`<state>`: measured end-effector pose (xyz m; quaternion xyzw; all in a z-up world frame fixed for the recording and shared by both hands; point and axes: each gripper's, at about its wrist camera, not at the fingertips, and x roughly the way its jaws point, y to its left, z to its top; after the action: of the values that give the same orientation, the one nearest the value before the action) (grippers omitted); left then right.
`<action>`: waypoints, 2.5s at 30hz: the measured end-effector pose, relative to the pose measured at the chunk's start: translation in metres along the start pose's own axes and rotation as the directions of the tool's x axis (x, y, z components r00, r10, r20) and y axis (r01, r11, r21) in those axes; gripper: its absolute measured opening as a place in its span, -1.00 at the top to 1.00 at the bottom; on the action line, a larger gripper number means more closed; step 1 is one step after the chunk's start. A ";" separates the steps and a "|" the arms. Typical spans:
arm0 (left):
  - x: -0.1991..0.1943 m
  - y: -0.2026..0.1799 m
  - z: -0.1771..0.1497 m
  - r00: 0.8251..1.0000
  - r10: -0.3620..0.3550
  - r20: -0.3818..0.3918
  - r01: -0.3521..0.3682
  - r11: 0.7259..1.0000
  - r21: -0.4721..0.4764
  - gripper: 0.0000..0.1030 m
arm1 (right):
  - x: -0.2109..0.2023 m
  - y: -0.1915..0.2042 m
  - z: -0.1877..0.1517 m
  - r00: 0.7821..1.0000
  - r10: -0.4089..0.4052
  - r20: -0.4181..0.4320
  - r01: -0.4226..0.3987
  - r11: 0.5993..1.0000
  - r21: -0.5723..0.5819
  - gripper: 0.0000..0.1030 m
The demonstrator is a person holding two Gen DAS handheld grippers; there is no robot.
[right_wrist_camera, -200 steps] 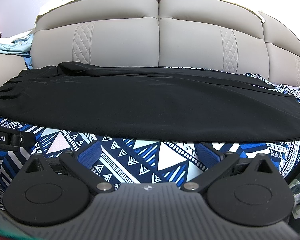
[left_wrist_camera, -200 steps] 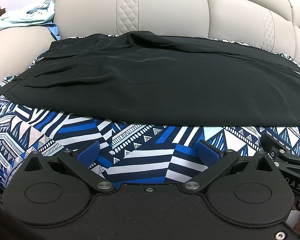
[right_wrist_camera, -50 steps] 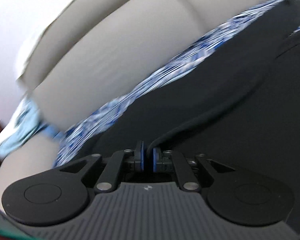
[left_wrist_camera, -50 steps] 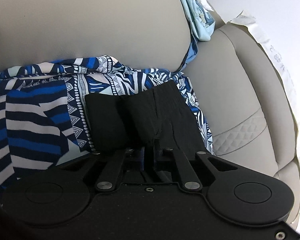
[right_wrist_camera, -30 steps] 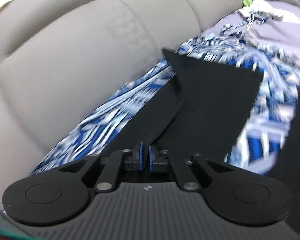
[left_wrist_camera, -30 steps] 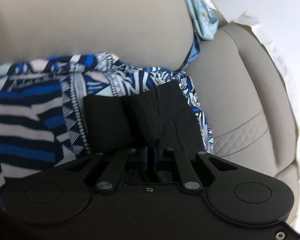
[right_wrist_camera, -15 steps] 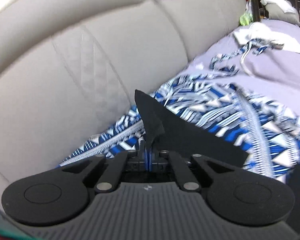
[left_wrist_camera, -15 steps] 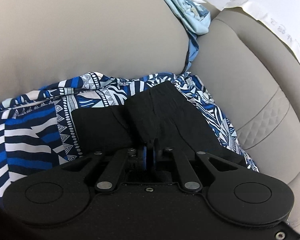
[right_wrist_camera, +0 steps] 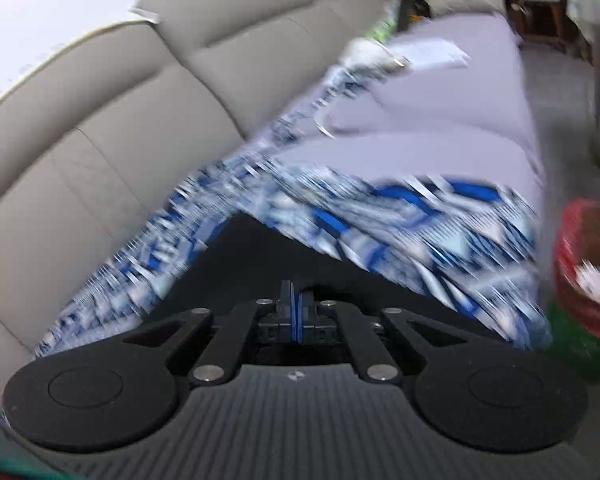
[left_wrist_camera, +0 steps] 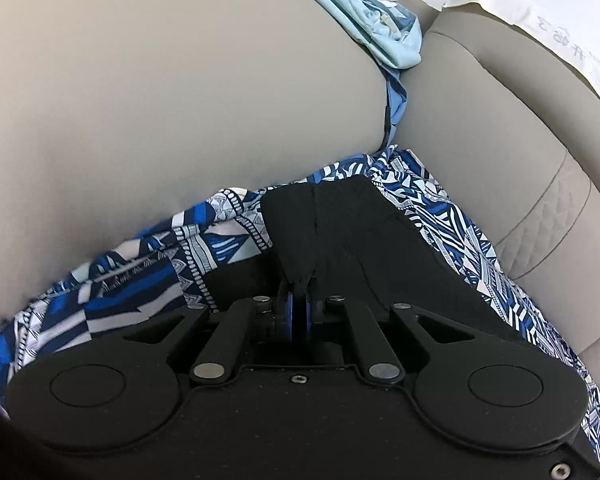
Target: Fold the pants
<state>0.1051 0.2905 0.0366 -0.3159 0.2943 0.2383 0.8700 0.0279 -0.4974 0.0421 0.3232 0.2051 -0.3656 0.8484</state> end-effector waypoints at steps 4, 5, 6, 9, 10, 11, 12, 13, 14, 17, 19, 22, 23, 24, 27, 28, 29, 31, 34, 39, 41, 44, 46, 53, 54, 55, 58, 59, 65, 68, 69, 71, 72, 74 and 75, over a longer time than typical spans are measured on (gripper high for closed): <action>0.002 0.000 0.002 0.999 0.016 -0.033 -0.015 1.000 0.017 0.86 | -0.005 -0.030 -0.013 0.999 -0.027 -0.036 0.028 0.999 0.028 0.94; 0.003 -0.002 0.000 0.999 0.026 -0.032 -0.025 0.999 0.036 0.86 | -0.006 -0.034 -0.015 0.999 -0.035 -0.042 0.036 0.999 0.023 0.94; 0.004 -0.005 -0.001 0.999 0.036 -0.031 -0.034 0.998 0.054 0.86 | -0.007 -0.036 -0.017 0.998 -0.041 -0.044 0.042 0.999 0.011 0.94; 0.005 -0.010 -0.004 0.998 0.054 -0.025 -0.051 0.995 0.082 0.86 | -0.014 -0.035 -0.024 0.997 -0.069 -0.028 0.067 0.996 -0.064 0.94; 0.006 -0.011 -0.004 0.998 0.058 -0.025 -0.055 0.995 0.087 0.86 | -0.015 -0.034 -0.026 0.996 -0.080 -0.025 0.078 0.993 -0.085 0.94; 0.006 -0.012 -0.004 0.998 0.060 -0.025 -0.058 0.994 0.093 0.86 | -0.015 -0.034 -0.028 0.996 -0.090 -0.026 0.087 0.991 -0.106 0.94; 0.006 -0.012 -0.004 0.998 0.064 -0.024 -0.061 0.993 0.100 0.85 | -0.015 -0.035 -0.030 0.994 -0.101 -0.030 0.097 0.988 -0.123 0.94; 0.006 -0.013 -0.004 0.997 0.069 -0.023 -0.066 0.992 0.103 0.84 | -0.015 -0.036 -0.032 0.993 -0.110 -0.033 0.105 0.985 -0.134 0.94; 0.007 -0.012 -0.004 0.997 0.072 -0.024 -0.069 0.992 0.104 0.84 | -0.016 -0.038 -0.034 0.992 -0.120 -0.037 0.113 0.983 -0.147 0.94; 0.008 -0.013 -0.005 0.996 0.082 -0.023 -0.079 0.990 0.115 0.83 | -0.016 -0.041 -0.034 0.989 -0.140 -0.036 0.132 0.976 -0.173 0.94; 0.008 -0.014 -0.006 0.996 0.089 -0.018 -0.086 0.988 0.127 0.82 | -0.017 -0.045 -0.034 0.989 -0.144 -0.041 0.135 0.975 -0.178 0.94; 0.011 -0.019 -0.008 0.994 0.107 -0.013 -0.103 0.981 0.164 0.72 | -0.016 -0.048 -0.035 0.986 -0.157 -0.047 0.146 0.972 -0.182 0.95; 0.010 -0.020 -0.009 0.994 0.112 -0.010 -0.108 0.978 0.179 0.68 | -0.016 -0.047 -0.035 0.984 -0.170 -0.042 0.159 0.967 -0.201 0.92; 0.008 -0.022 -0.010 0.993 0.118 -0.004 -0.115 0.974 0.195 0.57 | -0.016 -0.045 -0.036 0.980 -0.194 -0.034 0.182 0.959 -0.217 0.90; -0.008 -0.028 -0.015 0.990 0.139 0.033 -0.143 0.965 0.222 -0.01 | -0.020 -0.039 -0.038 0.958 -0.286 0.025 0.284 0.929 -0.237 0.23; -0.017 -0.029 -0.018 0.990 0.126 0.055 -0.136 0.964 0.227 -0.07 | -0.025 -0.037 -0.037 0.957 -0.284 0.056 0.289 0.929 -0.230 0.08; -0.025 -0.030 -0.019 0.991 0.114 0.076 -0.128 0.964 0.233 -0.13 | -0.033 -0.035 -0.036 0.960 -0.264 0.096 0.279 0.935 -0.218 0.02; -0.043 -0.033 -0.024 0.987 0.091 0.130 -0.121 0.961 0.247 -0.30 | -0.048 -0.027 -0.035 0.967 -0.198 0.164 0.230 0.950 -0.212 -0.14; -0.066 -0.050 -0.033 0.978 0.034 0.204 -0.096 0.949 0.299 -0.44 | -0.065 0.000 -0.043 0.966 -0.096 0.240 0.164 0.945 -0.284 -0.21; -0.084 -0.092 -0.048 0.973 -0.111 0.201 0.011 0.898 0.440 -0.53 | -0.079 0.062 -0.074 0.964 0.209 0.167 -0.106 0.872 -0.478 -0.45; -0.083 -0.116 -0.057 0.973 -0.181 0.146 0.082 0.855 0.511 0.28 | -0.079 0.090 -0.090 0.945 0.317 0.084 -0.221 0.806 -0.549 -0.54; -0.075 -0.159 -0.071 0.962 -0.272 -0.012 0.226 0.774 0.592 0.80 | -0.073 0.139 -0.116 0.902 0.427 -0.064 -0.366 0.679 -0.637 -0.59; -0.068 -0.186 -0.079 0.949 -0.310 -0.058 0.280 0.745 0.605 0.73 | -0.068 0.171 -0.133 0.879 0.461 -0.126 -0.414 0.604 -0.681 -0.61; -0.008 -0.278 -0.105 0.938 -0.273 -0.212 0.345 0.694 0.632 0.70 | -0.059 0.231 -0.176 0.833 0.474 -0.286 -0.520 0.493 -0.698 -0.61; 0.002 -0.287 -0.110 0.945 -0.245 -0.218 0.328 0.687 0.648 0.70 | -0.059 0.232 -0.182 0.831 0.464 -0.306 -0.527 0.483 -0.699 -0.61; 0.013 -0.295 -0.114 0.949 -0.218 -0.227 0.314 0.679 0.664 0.70 | -0.058 0.230 -0.186 0.832 0.448 -0.326 -0.530 0.470 -0.706 -0.61; 0.041 -0.312 -0.127 0.953 -0.155 -0.261 0.296 0.667 0.684 0.54 | -0.054 0.221 -0.196 0.860 0.379 -0.341 -0.493 0.447 -0.746 -0.62; 0.047 -0.314 -0.130 0.954 -0.139 -0.265 0.287 0.676 0.679 0.38 | -0.055 0.215 -0.194 0.860 0.386 -0.334 -0.492 0.453 -0.743 -0.65; 0.062 -0.335 -0.141 0.961 -0.117 -0.250 0.258 0.705 0.661 0.05 | -0.053 0.189 -0.185 0.879 0.363 -0.309 -0.466 0.516 -0.719 -0.72; 0.059 -0.342 -0.149 0.974 -0.126 -0.187 0.223 0.662 0.716 0.98 | -0.053 0.174 -0.180 0.884 0.367 -0.290 -0.453 0.518 -0.726 -0.77; 0.057 -0.341 -0.147 0.977 -0.138 -0.164 0.214 0.681 0.700 0.98 | -0.053 0.169 -0.179 0.885 0.368 -0.285 -0.449 0.515 -0.730 -0.78; 0.054 -0.340 -0.137 0.977 -0.161 -0.139 0.213 0.731 0.648 0.99 | -0.051 0.163 -0.174 0.886 0.367 -0.284 -0.449 0.523 -0.725 -0.82; 0.057 -0.338 -0.131 0.975 -0.167 -0.146 0.222 0.763 0.607 0.99 | -0.049 0.159 -0.171 0.888 0.364 -0.283 -0.447 0.533 -0.718 -0.84; 0.067 -0.335 -0.119 0.974 -0.152 -0.168 0.220 0.812 0.541 0.98 | -0.046 0.155 -0.166 0.894 0.353 -0.277 -0.439 0.555 -0.707 -0.86; 0.070 -0.335 -0.118 0.977 -0.132 -0.166 0.202 0.815 0.543 0.97 | -0.044 0.153 -0.163 0.901 0.342 -0.267 -0.424 0.568 -0.705 -0.86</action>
<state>0.3136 -0.0048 0.0532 -0.0870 0.3738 0.0453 0.9223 0.0970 -0.2820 0.0135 -0.0003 0.3044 -0.0388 0.9518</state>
